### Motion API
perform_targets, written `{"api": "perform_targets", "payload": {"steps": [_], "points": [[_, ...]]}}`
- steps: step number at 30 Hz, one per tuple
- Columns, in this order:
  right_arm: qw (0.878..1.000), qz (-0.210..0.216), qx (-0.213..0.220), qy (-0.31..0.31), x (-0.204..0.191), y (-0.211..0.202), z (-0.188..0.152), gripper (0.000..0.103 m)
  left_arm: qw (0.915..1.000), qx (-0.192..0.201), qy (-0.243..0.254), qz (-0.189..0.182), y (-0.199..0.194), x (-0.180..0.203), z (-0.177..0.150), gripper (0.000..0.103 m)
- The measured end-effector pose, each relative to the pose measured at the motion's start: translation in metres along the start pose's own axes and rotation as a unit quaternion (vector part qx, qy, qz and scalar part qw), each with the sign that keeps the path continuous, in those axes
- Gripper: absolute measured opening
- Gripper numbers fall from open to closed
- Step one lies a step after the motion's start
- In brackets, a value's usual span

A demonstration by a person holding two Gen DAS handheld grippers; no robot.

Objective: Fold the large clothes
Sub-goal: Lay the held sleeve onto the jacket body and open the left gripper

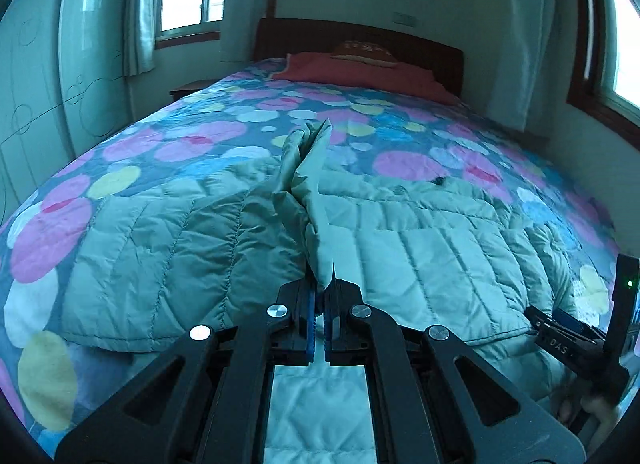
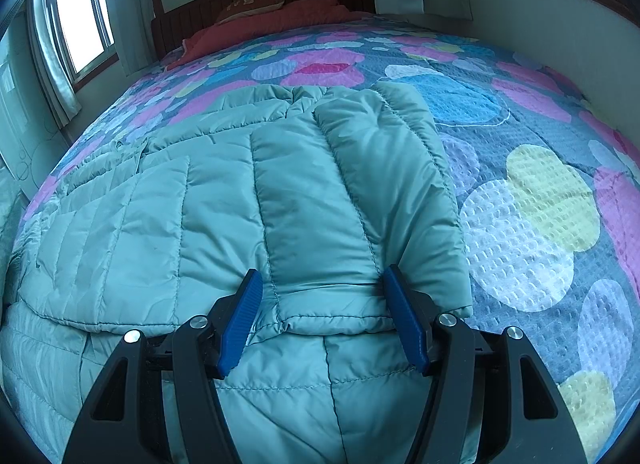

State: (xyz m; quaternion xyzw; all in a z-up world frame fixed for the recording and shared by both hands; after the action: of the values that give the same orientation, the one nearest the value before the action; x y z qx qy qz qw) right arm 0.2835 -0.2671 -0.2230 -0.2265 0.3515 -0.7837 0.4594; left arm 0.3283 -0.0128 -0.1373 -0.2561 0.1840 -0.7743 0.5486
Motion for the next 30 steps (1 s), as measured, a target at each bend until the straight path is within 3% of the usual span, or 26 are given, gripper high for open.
{"api": "perform_targets", "payload": {"steps": [7,13,16,22,26,30], "points": [[1.000,0.005,0.000,0.004,-0.002,0.000,0.000,0.064,0.9976,-0.036,0.053,-0.026,0.043,0.061,-0.016,0.002],[1.000,0.009,0.000,0.007,-0.005,-0.001,0.001,0.065,0.9924,-0.085,0.085,-0.028,0.066,0.084,-0.036,0.004],[1.000,0.009,0.000,0.007,-0.004,-0.001,0.001,0.065,0.9922,-0.084,0.085,-0.036,0.063,0.087,-0.035,0.020],[1.000,0.010,-0.003,0.008,-0.001,-0.003,0.002,0.065,0.9942,-0.074,0.063,-0.046,0.033,0.078,-0.029,0.044],[1.000,0.008,0.002,0.017,-0.002,-0.017,0.008,0.065,0.9969,-0.060,0.027,-0.042,0.000,0.045,-0.025,0.051],[0.999,0.047,0.013,0.019,-0.027,-0.042,0.018,0.065,0.9990,-0.044,-0.008,-0.007,-0.026,-0.007,-0.020,0.051]]}}
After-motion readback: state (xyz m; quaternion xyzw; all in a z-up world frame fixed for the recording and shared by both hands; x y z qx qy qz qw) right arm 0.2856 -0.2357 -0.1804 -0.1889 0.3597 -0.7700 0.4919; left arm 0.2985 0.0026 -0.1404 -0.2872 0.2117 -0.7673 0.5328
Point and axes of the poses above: each gripper's, at about its wrist camera, not at the fingertips, and y roughly the way its jaws point, x to its right, z to its top, the point moved 8 cm from there along y, roughly the way its jaws point, and after that the axes turned 12 degrees about -z, right-handed, at the moved point
